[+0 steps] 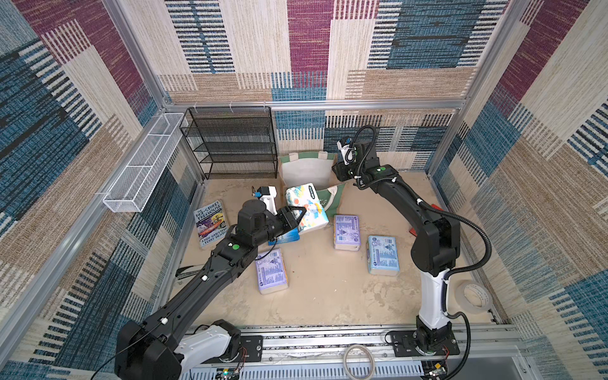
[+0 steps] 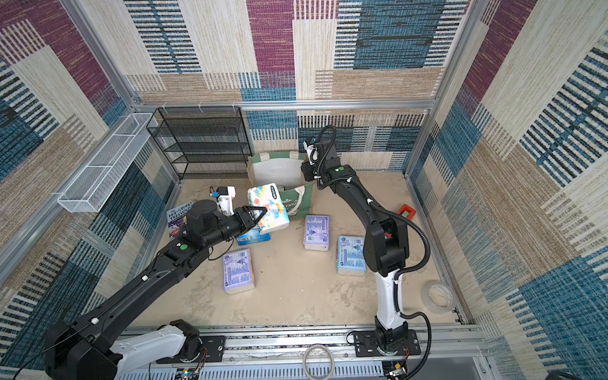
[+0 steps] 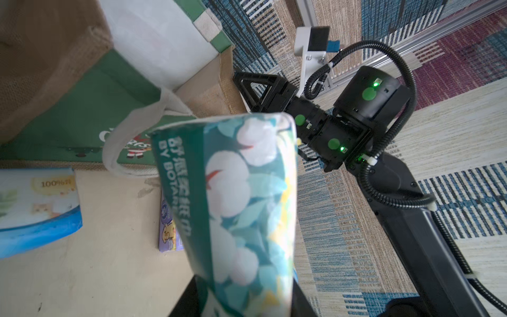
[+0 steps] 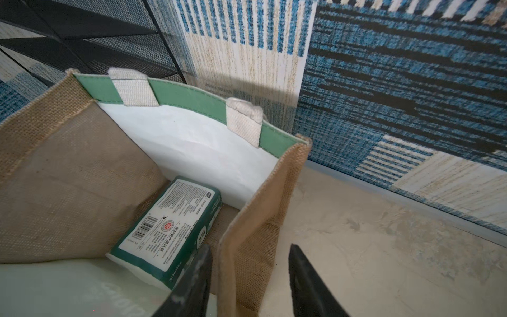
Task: Put tissues into the canvas bag
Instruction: Place the pack of facial tissues in the canvas bag.
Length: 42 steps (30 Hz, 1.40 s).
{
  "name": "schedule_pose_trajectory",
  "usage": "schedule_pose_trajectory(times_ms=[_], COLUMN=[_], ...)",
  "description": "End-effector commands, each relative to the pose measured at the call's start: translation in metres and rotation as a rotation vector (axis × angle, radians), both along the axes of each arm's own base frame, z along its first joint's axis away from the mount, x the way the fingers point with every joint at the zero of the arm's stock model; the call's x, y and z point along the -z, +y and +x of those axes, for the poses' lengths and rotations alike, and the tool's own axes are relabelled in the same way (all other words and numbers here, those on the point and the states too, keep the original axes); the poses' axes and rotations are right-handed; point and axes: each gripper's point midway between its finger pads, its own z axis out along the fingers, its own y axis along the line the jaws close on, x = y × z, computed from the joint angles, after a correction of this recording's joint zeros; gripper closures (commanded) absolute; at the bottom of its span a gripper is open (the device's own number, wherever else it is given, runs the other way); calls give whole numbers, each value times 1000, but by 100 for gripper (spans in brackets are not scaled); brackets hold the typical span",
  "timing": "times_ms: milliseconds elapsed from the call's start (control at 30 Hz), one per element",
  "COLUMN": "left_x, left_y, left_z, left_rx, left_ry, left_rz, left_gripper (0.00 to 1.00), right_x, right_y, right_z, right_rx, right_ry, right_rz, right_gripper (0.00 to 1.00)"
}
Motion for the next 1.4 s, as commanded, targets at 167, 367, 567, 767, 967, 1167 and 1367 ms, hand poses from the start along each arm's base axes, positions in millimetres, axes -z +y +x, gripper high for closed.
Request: schedule_pose_trajectory(times_ms=[167,367,567,767,967,1167,1367], left_x=[-28,-44,-66,-62,-30,-13,6], left_y=[-8,-14,-23,-41,-50,-52,-58], left_z=[25,53,87,122,152,173,190], left_rx=[59,69,90,135,139,128,140], left_ry=[-52,-72,-114,-88,-21,10,47], left_rz=[67,96,137,175,219,241,272], left_gripper=[59,59,58,59,60,61,61], right_x=[8,4,-1,-9,-4,-2,-3], right_y=[2,0,1,4,4,-8,-11], right_z=[1,-1,-9,-19,-22,-22,-23], right_rx=[-2,15,25,-3,-14,9,-15], right_ry=[42,48,54,55,66,66,75], right_rz=[6,31,82,120,118,124,175], right_gripper=[69,77,82,85,88,84,84])
